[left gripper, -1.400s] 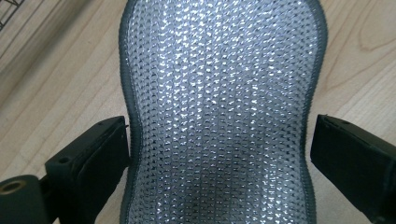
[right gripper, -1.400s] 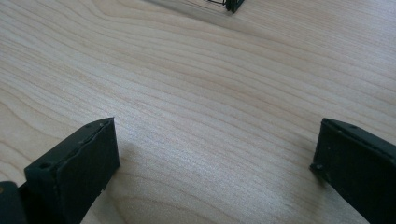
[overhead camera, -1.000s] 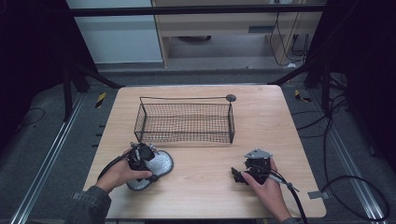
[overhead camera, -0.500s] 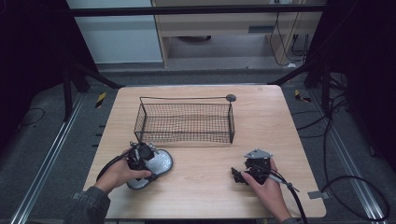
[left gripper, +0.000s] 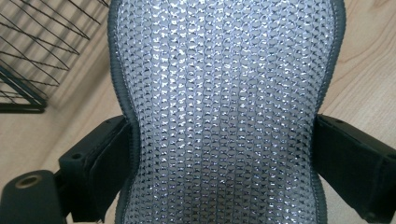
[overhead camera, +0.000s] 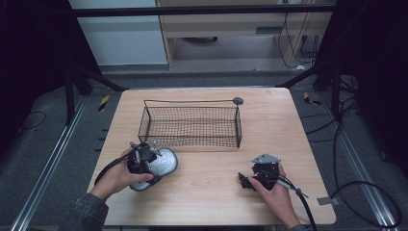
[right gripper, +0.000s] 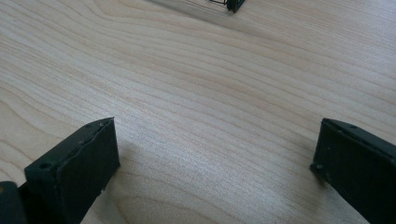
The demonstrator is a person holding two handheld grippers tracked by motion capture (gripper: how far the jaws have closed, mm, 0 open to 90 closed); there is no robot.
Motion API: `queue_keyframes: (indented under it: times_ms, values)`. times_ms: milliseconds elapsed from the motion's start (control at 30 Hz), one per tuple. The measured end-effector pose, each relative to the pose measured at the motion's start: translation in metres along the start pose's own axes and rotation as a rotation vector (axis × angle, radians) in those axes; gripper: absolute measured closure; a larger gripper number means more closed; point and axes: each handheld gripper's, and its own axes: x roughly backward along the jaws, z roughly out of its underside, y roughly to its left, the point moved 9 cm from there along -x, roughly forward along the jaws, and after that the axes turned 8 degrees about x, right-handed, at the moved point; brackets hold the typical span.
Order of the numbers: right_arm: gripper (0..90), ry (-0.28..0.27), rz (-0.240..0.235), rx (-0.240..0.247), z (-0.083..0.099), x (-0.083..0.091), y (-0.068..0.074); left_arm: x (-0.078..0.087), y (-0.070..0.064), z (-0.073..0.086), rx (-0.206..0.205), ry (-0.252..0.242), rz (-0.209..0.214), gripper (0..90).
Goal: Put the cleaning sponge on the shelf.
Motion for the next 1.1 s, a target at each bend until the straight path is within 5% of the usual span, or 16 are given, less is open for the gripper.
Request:
queue_keyframes:
  times_ms: [533,1100]
  values:
    - [0.4,0.000,-0.001,-0.002,0.000,0.000,0.000,0.034,0.003,-0.027,-0.133,-0.057,-0.049,8.0]
    - [0.4,0.000,-0.002,0.001,0.000,0.000,0.000,0.068,0.021,-0.066,-0.204,-0.125,-0.167,8.2]
